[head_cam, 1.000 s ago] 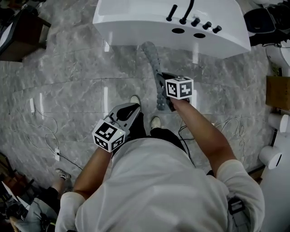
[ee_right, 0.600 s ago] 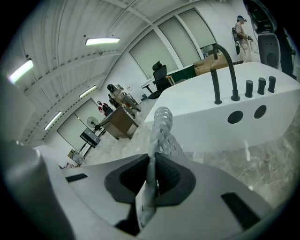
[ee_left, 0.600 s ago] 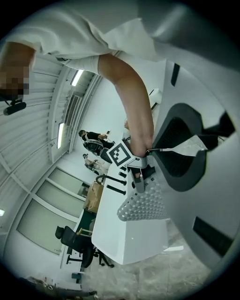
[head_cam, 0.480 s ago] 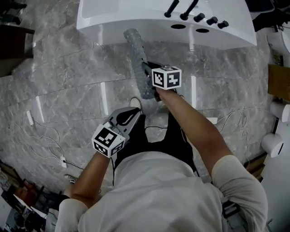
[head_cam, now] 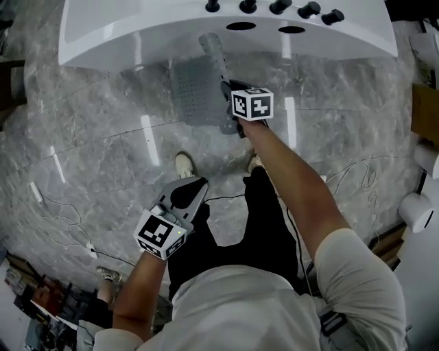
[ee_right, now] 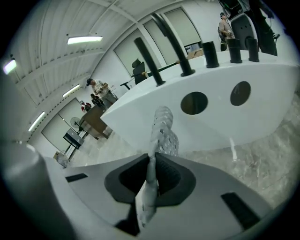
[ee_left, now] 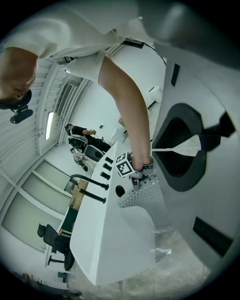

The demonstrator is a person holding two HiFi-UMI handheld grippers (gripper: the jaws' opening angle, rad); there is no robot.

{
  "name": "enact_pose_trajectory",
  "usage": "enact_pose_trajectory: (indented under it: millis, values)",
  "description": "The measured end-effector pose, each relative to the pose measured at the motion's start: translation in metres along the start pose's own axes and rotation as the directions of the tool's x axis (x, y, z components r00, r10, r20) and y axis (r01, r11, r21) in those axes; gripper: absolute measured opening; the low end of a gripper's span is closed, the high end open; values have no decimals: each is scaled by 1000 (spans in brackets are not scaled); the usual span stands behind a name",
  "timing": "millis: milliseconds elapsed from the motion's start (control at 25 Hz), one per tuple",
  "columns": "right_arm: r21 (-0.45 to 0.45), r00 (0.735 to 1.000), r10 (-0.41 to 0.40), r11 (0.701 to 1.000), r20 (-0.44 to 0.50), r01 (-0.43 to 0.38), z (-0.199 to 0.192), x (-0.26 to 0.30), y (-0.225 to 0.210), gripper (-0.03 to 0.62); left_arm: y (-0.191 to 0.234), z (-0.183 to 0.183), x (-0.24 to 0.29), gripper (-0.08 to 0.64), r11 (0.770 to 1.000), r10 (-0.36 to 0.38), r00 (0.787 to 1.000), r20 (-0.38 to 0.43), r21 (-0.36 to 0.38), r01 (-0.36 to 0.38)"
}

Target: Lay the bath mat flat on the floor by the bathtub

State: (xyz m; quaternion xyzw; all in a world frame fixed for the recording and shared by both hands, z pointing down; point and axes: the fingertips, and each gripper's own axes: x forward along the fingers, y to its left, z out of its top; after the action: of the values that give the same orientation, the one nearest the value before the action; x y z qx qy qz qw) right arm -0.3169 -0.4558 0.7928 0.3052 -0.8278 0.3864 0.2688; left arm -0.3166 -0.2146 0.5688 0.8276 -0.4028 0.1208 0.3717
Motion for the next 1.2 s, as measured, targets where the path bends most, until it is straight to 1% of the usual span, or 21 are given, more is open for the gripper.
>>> enact_pose_trajectory:
  millis: [120,240,360,560,680,840,1040,1120,1200]
  values:
    - [-2,998,-59,998,-14,59,-15,-15,-77,48,-22,6,53,31,999,-53,999,-13,-3,53]
    - [-2,992,-120,993,-36,120,-33,-33,-154,48,-42,6,102,31,994,-108,993,-49,23,109]
    - [-15,985,-164,986,-48,164,-46,-45,-221,49,-54,2,146,31,987,-147,985,-87,56,152]
    - [-4,971,-234,972,-57,234,-69,-68,-327,51,-70,-10,208,31,982,-168,976,-141,60,178]
    - [-21,958,-277,961,-71,277,-78,-85,-385,54,-83,-16,240,31,981,-175,969,-172,54,187]
    - [-47,940,-328,944,-93,325,-83,-101,-448,57,-95,-22,278,31,978,-189,963,-190,54,203]
    - [-75,920,-374,927,-116,368,-95,-118,-498,75,-114,-21,310,31,978,-193,959,-208,40,206]
    - [-88,902,-414,910,-123,406,-98,-128,-520,87,-121,-22,319,31,976,-200,956,-214,45,214]
    - [-92,881,-458,889,-122,449,-98,-141,-540,63,-128,-23,327,31,974,-208,951,-230,40,222]
